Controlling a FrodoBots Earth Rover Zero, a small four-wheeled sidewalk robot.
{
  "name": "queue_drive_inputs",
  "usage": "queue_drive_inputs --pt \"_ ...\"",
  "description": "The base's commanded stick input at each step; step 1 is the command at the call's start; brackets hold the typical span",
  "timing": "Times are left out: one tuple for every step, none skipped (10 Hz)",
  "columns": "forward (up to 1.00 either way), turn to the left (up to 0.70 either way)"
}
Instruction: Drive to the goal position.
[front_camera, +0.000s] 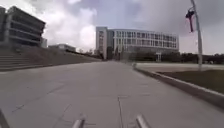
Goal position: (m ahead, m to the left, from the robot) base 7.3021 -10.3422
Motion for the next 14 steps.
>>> queue_drive_inputs --pt "0.7 0.0" --pt "0.7 0.0" --pt "0.7 0.0" --pt "0.7 0.0" --pt "0.7 0.0" --pt "0.7 0.0" --pt "0.7 0.0" --pt "0.7 0.0" --pt "0.7 0.0" --pt "0.7 0.0" --pt "0.7 0.0" --pt "0.7 0.0" --pt "0.7 0.0" --pt "0.7 0.0"
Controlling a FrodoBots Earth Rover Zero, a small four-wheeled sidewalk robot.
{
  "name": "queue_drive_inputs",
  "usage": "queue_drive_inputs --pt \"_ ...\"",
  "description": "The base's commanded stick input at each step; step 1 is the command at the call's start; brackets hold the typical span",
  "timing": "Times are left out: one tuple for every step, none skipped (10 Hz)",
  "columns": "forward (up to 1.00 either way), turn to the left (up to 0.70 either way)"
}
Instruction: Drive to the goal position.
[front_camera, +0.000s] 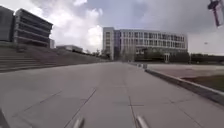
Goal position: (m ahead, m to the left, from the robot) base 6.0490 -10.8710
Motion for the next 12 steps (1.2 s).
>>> queue_drive_inputs --pt "0.7 0.0" --pt "0.7 0.0" --pt "0.7 0.0" --pt "0.7 0.0" --pt "0.7 0.0" --pt "0.7 0.0" --pt "0.7 0.0" --pt "0.7 0.0" --pt "0.7 0.0" --pt "0.7 0.0" --pt "0.7 0.0" --pt "0.7 0.0"
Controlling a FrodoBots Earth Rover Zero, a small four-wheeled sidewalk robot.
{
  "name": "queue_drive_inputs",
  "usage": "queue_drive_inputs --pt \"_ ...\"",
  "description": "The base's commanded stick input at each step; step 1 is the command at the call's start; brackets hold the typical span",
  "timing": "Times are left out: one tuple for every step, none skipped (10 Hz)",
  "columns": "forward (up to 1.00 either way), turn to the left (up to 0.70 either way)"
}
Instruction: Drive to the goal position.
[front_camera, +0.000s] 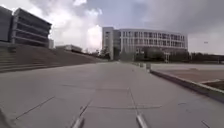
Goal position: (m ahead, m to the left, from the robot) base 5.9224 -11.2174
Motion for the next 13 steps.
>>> queue_drive_inputs --pt "0.7 0.0" --pt "0.7 0.0" --pt "0.7 0.0" --pt "0.7 0.0" --pt "0.7 0.0" --pt "0.7 0.0" --pt "0.7 0.0" --pt "0.7 0.0" --pt "0.7 0.0" --pt "0.7 0.0" --pt "0.7 0.0" --pt "0.7 0.0" --pt "0.7 0.0"
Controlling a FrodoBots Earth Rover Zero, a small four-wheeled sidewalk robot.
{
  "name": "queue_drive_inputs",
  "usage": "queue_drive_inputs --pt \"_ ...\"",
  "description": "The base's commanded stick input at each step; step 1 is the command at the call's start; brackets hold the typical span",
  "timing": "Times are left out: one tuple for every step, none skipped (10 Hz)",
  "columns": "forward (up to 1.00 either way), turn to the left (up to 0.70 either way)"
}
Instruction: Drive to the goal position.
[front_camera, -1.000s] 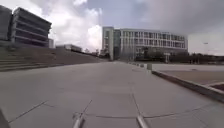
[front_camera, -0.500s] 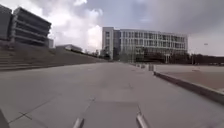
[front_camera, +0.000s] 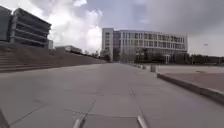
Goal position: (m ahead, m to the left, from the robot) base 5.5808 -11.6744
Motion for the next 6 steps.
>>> queue_drive_inputs --pt "0.7 0.0" --pt "0.7 0.0" --pt "0.7 0.0" --pt "0.7 0.0" --pt "0.7 0.0" --pt "0.7 0.0"
